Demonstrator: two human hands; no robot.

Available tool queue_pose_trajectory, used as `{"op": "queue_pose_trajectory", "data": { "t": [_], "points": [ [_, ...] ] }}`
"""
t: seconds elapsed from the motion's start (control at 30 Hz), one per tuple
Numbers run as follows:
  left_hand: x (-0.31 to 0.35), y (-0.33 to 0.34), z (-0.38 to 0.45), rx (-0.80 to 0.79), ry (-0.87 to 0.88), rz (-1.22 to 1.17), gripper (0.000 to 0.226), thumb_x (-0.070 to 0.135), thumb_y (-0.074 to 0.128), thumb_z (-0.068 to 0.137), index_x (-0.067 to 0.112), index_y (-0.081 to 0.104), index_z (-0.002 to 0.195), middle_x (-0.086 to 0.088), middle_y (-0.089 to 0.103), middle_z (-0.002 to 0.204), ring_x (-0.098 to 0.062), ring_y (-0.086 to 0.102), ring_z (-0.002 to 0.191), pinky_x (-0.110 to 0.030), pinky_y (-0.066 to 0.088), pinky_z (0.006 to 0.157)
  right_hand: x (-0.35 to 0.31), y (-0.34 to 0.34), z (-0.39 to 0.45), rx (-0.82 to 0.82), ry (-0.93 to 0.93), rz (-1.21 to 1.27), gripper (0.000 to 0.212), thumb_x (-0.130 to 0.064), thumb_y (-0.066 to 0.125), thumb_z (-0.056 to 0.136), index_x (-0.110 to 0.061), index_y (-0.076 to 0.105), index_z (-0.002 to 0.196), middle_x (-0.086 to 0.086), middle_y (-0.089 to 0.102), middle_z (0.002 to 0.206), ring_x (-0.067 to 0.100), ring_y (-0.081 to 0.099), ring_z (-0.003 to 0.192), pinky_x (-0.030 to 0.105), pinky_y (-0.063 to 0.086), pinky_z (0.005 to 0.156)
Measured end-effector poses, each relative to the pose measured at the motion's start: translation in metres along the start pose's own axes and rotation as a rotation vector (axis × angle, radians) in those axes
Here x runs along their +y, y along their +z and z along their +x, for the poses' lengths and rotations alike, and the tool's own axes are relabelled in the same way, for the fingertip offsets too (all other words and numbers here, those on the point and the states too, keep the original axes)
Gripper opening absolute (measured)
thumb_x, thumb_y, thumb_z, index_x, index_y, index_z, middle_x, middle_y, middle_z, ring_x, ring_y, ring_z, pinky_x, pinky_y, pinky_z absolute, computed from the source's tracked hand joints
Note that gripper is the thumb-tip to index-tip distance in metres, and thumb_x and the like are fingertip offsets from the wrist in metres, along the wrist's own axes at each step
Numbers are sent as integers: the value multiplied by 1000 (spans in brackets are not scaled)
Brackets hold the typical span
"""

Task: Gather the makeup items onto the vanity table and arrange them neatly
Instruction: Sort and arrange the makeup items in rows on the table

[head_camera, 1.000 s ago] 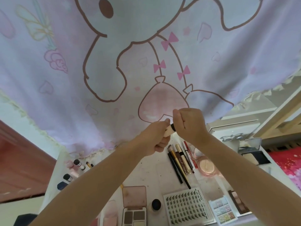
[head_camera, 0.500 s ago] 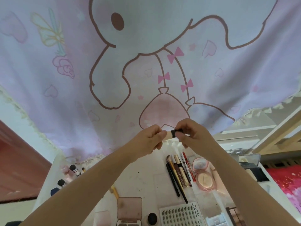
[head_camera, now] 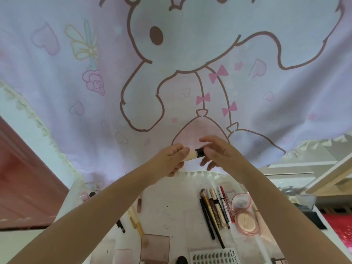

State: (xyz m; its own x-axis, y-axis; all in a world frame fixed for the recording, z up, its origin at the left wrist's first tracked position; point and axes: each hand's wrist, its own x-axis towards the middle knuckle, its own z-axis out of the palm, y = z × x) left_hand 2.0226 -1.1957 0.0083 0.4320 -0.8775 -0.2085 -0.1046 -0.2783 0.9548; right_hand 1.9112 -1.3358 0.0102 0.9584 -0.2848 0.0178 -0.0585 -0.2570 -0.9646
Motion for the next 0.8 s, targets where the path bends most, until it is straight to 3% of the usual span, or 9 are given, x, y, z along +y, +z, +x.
{"op": "queue_pose_trajectory", "data": {
  "t": [0.1, 0.23, 0.3, 0.37, 0.43, 0.53, 0.63, 0.73, 0.8],
  "points": [
    [-5, 0, -2, -32, -11, 33, 23, 26, 34, 97, 14, 39, 78, 4, 30, 56, -1, 26, 38, -11, 24, 40, 1, 5, 2, -16, 87, -213, 27, -23, 39, 94, -19, 55, 73, -6, 58, 54, 3, 48, 39, 21, 42, 48],
    [-8, -5, -4, -28, -6, -3, 24, 28, 32, 97, 17, 39, 77, 4, 29, 58, -1, 25, 40, -12, 23, 43, 3, 5, 3, 34, -79, -88, 29, 3, 52, 85, -26, 57, 87, -6, 62, 76, -3, 58, 58, 14, 50, 59],
    [-8, -9, -5, -8, 15, -14, 24, 27, 32, 97, 19, 41, 77, 4, 29, 58, -1, 26, 41, -12, 25, 43, -3, 7, 7, 20, -37, -8, 28, -4, 51, 88, -31, 53, 95, -5, 63, 82, 4, 62, 63, 17, 52, 60],
    [-7, -12, -8, -1, 29, -9, 24, 26, 32, 97, 19, 42, 77, 5, 31, 57, -1, 27, 41, -11, 27, 43, -8, 12, 14, -7, 57, -76, 15, -20, 43, 93, -27, 54, 88, -3, 63, 69, 6, 56, 49, 19, 47, 50],
    [-9, -15, -12, 3, 32, 4, 24, 26, 32, 97, 19, 43, 77, 5, 31, 56, 0, 27, 40, -11, 27, 42, -11, 17, 17, -25, 72, -220, 23, -23, 42, 94, -21, 56, 75, -4, 59, 57, 4, 49, 40, 21, 42, 46],
    [-16, -24, -24, 41, 19, -39, 26, 25, 32, 98, 17, 41, 75, 5, 30, 56, -1, 27, 39, -11, 26, 40, -8, 26, 17, -18, -88, -184, 27, -1, 51, 86, -28, 57, 83, -4, 62, 75, 6, 58, 61, 16, 50, 57],
    [-29, -36, -39, 73, 13, -51, 26, 25, 33, 97, 16, 39, 74, 8, 32, 53, -2, 26, 41, -13, 26, 42, -2, 44, 19, -75, -81, 6, 34, -3, 52, 87, -35, 54, 98, -4, 62, 92, 11, 63, 74, 20, 54, 66],
    [-40, -42, -52, 110, -30, -63, 27, 26, 34, 97, 16, 37, 72, 7, 30, 55, -2, 26, 41, -14, 26, 43, 3, 67, 24, -141, 17, 19, 20, -13, 46, 91, -31, 56, 94, 0, 63, 77, 8, 60, 57, 20, 51, 56],
    [-47, -47, -60, 139, -61, -57, 28, 25, 34, 98, 17, 36, 71, 5, 29, 57, -4, 26, 43, -15, 26, 45, 6, 81, 28, -141, 13, -33, 19, -9, 47, 91, -22, 59, 85, 1, 60, 65, 8, 55, 49, 19, 48, 51]
  ]
}}
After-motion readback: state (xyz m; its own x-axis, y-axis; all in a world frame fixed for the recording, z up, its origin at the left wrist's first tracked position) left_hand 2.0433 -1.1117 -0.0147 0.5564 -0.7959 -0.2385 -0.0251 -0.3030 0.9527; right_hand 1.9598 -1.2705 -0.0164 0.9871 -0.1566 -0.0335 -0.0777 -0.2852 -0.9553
